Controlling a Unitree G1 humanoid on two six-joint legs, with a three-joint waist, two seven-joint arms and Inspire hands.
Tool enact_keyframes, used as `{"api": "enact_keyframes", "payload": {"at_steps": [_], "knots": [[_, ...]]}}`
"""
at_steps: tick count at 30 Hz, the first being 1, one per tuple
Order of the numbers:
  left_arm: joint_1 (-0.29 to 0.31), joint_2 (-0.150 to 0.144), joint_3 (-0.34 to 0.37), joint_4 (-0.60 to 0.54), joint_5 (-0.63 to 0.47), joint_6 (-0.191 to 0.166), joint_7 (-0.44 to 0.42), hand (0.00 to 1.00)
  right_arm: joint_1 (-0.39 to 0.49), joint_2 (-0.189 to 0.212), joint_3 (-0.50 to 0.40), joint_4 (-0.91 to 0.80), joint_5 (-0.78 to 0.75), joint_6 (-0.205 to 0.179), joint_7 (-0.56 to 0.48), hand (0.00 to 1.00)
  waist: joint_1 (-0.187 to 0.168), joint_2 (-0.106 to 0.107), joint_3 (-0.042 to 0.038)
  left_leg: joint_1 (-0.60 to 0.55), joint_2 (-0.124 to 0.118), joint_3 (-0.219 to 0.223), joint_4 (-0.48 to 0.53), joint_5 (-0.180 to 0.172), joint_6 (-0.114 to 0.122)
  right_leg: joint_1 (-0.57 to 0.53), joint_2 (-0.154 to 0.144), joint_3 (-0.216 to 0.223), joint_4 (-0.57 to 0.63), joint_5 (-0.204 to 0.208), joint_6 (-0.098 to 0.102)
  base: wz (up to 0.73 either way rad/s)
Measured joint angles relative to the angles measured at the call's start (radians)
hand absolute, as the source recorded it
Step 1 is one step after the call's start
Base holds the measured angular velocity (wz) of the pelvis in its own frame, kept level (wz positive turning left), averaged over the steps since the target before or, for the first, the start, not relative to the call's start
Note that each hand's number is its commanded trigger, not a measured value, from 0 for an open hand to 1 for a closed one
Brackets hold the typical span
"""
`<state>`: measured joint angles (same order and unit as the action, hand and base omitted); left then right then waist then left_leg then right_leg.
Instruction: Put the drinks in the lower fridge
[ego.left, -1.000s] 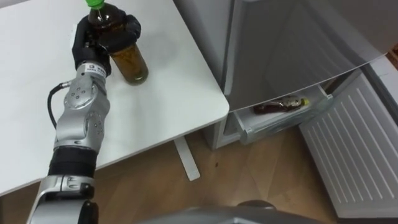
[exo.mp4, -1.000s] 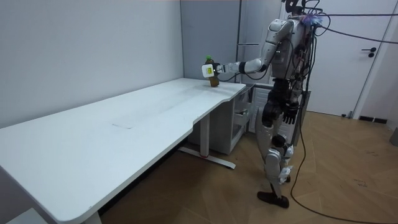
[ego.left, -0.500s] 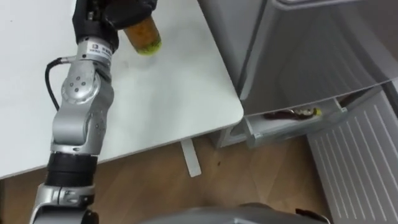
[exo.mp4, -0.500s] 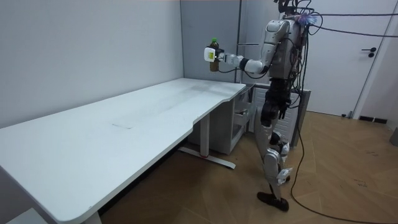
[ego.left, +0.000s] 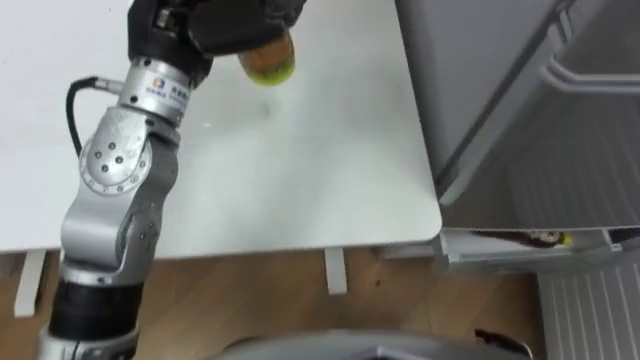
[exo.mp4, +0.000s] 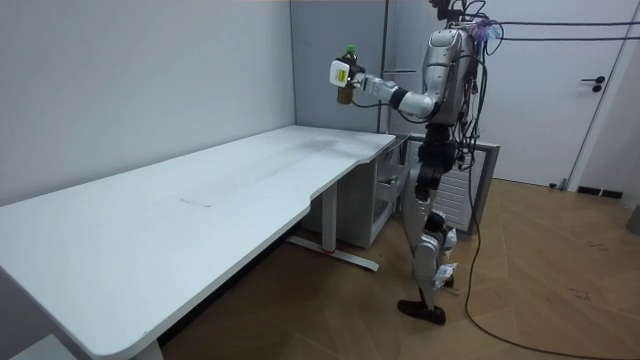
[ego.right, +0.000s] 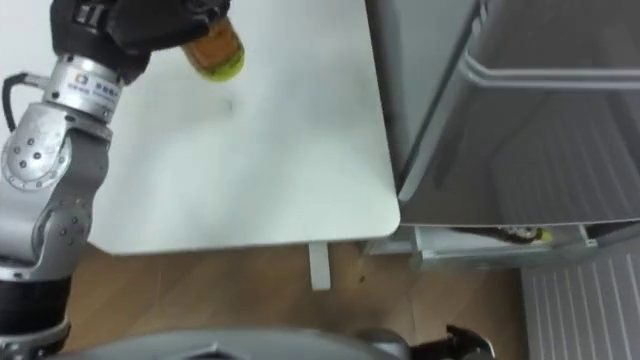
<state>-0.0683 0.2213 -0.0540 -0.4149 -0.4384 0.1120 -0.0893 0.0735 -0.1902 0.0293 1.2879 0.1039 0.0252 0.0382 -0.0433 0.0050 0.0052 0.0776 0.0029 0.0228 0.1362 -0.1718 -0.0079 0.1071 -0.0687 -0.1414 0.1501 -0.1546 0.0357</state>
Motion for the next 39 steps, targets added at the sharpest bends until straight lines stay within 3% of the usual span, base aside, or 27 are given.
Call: {"api": "enact_keyframes", "payload": {"at_steps": [5, 11, 14, 19, 24, 31, 35, 39], "knots": [[0.02, 0.0, 0.0, -0.002, -0.056, 0.0, -0.076, 1.0, 0.002, -0.007, 0.021, -0.001, 0.009, 0.0, -0.001, 0.0, 0.019, 0.007, 0.0027, 0.0, 0.001, 0.001, 0.001, 0.0, 0.0, 0.005, 0.001, -0.028, 0.0, 0.0, 0.0, 0.04], [0.08, 0.004, 0.0, -0.007, -0.086, 0.002, -0.179, 1.0, -0.006, -0.03, 0.037, 0.0, 0.009, 0.0, -0.004, 0.0, 0.027, 0.032, 0.0003, -0.021, 0.001, 0.0, 0.011, 0.0, 0.0, -0.006, 0.0, -0.04, -0.001, -0.001, 0.001, 0.06], [0.104, 0.028, 0.001, -0.007, -0.186, 0.008, -0.226, 1.0, -0.01, -0.034, 0.038, 0.008, 0.008, 0.001, -0.002, 0.0, 0.026, 0.035, -0.0005, -0.03, 0.002, -0.001, 0.023, 0.0, 0.0, -0.006, 0.0, -0.053, -0.001, -0.001, 0.002, 0.03], [0.12, 0.035, 0.003, -0.007, -0.365, 0.014, -0.313, 1.0, -0.014, -0.043, 0.06, 0.003, 0.007, 0.027, 0.01, 0.0, 0.052, 0.035, -0.0004, -0.049, 0.002, -0.003, 0.039, 0.0, 0.0, -0.013, 0.0, -0.063, -0.001, -0.005, 0.001, 0.03], [0.137, 0.035, 0.0, -0.007, -0.407, 0.015, -0.366, 1.0, -0.016, -0.048, 0.065, 0.0, -0.009, 0.052, 0.011, 0.0, 0.054, 0.034, -0.001, -0.073, 0.001, -0.011, 0.076, -0.002, 0.006, -0.011, -0.002, -0.081, 0.002, -0.018, -0.006, 0.15], [0.193, 0.041, -0.023, -0.006, -0.524, 0.065, -0.407, 1.0, -0.016, -0.051, 0.066, -0.009, -0.009, 0.08, 0.01, 0.0, 0.047, 0.03, -0.0054, -0.061, 0.002, -0.018, 0.091, -0.002, 0.005, -0.004, -0.001, -0.084, 0.021, -0.026, -0.008, 0.03], [0.217, 0.045, -0.056, -0.005, -0.533, 0.087, -0.418, 1.0, -0.016, -0.049, 0.067, -0.026, -0.009, 0.087, 0.007, 0.0, 0.043, 0.027, -0.003, -0.057, 0.002, -0.008, 0.092, -0.002, 0.005, -0.004, -0.003, -0.079, 0.023, -0.027, -0.009, -0.06], [0.233, 0.056, -0.113, 0.004, -0.527, 0.1, -0.426, 1.0, -0.015, -0.042, 0.067, -0.083, -0.024, 0.086, 0.006, 0.0, 0.016, 0.011, 0.0074, -0.058, 0.003, -0.002, 0.095, -0.003, 0.005, -0.009, -0.005, -0.079, 0.028, -0.036, -0.01, -0.01]]}}
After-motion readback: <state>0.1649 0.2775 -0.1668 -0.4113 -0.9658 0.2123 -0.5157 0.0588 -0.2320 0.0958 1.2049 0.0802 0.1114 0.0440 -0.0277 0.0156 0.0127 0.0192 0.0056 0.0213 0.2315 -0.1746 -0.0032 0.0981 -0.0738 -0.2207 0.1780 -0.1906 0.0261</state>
